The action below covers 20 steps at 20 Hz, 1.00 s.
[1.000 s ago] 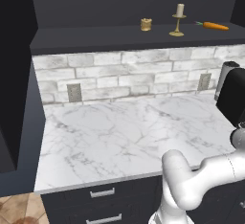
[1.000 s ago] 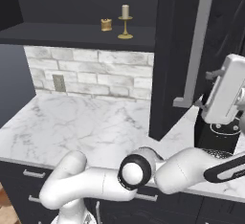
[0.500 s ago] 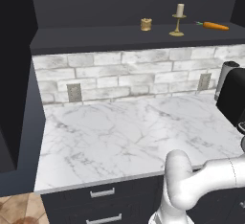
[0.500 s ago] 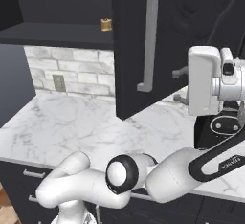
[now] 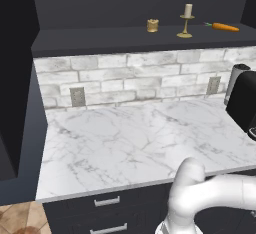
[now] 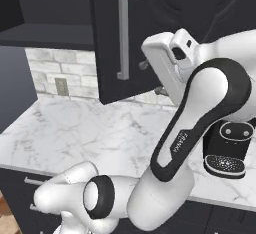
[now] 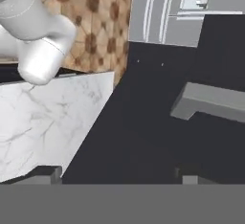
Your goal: Pick the candle and candle from the dining table and place them in the open cabinet. Close the cabinet after placing the objects.
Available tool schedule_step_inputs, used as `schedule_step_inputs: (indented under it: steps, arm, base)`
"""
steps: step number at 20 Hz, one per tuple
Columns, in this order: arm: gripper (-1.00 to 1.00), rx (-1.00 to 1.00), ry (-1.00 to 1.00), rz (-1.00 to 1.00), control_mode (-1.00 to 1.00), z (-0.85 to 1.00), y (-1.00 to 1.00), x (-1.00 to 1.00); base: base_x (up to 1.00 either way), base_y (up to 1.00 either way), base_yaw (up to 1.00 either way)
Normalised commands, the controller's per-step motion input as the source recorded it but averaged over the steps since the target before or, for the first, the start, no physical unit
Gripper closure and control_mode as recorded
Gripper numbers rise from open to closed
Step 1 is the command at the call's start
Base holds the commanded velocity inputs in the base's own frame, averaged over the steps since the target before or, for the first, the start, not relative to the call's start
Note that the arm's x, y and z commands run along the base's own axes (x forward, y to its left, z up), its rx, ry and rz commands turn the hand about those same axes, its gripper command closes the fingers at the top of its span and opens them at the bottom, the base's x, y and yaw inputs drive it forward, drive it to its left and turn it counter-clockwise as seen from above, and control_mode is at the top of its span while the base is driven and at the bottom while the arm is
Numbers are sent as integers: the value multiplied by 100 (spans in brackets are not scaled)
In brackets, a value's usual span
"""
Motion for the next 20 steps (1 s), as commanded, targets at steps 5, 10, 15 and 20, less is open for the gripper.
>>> schedule_step_inputs:
  steps: [5,10,15,20]
  arm:
    - [-100,-9,-15,-31,-100,0,100,5]
    - [-100,-6,-12,-30,-100,3,92,26]
    - [-100,-6,-8,-29,-100,12,83,38]
    - [-100,-5,-4,-28,-100,13,68,55]
  base:
    - [0,0,0]
    - [0,0,0]
    - [0,0,0]
    - [0,0,0]
